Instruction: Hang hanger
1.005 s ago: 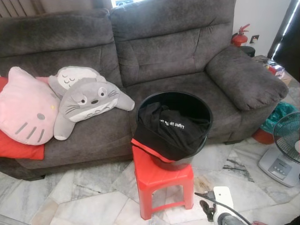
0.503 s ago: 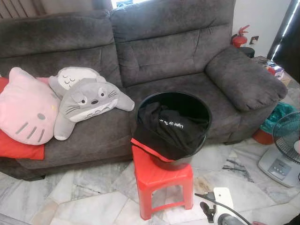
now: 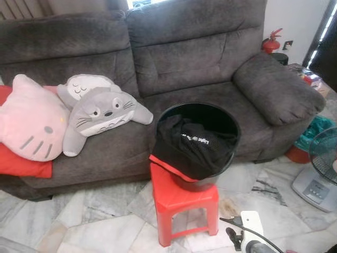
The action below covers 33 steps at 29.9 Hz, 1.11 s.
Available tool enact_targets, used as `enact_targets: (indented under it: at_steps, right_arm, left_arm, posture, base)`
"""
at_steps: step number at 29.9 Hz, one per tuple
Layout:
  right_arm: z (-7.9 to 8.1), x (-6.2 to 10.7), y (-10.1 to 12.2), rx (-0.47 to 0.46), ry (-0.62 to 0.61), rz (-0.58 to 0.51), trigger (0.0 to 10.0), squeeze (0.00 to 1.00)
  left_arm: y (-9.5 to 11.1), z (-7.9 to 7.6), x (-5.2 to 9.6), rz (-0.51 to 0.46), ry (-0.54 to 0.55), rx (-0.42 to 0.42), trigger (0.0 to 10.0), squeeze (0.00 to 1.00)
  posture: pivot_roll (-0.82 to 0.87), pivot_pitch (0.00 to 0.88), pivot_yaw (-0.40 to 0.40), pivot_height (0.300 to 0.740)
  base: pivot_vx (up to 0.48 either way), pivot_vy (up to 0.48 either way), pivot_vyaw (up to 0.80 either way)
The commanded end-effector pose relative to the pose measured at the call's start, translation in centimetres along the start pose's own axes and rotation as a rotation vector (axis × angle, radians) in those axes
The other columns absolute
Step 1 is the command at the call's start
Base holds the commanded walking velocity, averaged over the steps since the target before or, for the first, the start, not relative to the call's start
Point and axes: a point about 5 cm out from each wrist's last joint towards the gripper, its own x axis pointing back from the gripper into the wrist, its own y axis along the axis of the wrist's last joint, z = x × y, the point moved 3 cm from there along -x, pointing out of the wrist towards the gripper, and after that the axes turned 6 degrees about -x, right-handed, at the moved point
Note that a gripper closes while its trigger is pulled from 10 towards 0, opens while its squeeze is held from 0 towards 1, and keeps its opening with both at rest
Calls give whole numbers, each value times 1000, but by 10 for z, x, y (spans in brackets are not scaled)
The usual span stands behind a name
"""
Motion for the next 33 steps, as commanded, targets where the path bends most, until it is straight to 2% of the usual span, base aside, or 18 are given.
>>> enact_targets:
  at_steps: [1, 25, 33]
  right_arm:
    - [8, -1, -1, 2, 19, 7, 10000, 0]
    - [9, -1, -3, 3, 26, 11, 10000, 0]
    - [9, -1, -3, -1, 25, 12, 10000, 0]
  left_arm:
    - [-6, 6, 1, 21, 12, -10, 10000, 0]
    - [-7, 7, 2, 24, 10, -26, 10000, 0]
    - [-7, 7, 2, 23, 8, -38, 10000, 0]
  posture:
    - [-181, 0, 100, 740]
    - [-181, 0, 104, 740]
    - [-178, 0, 101, 740]
  base:
    - [0, 307, 0]
    - [0, 303, 0]
    - [0, 0, 0]
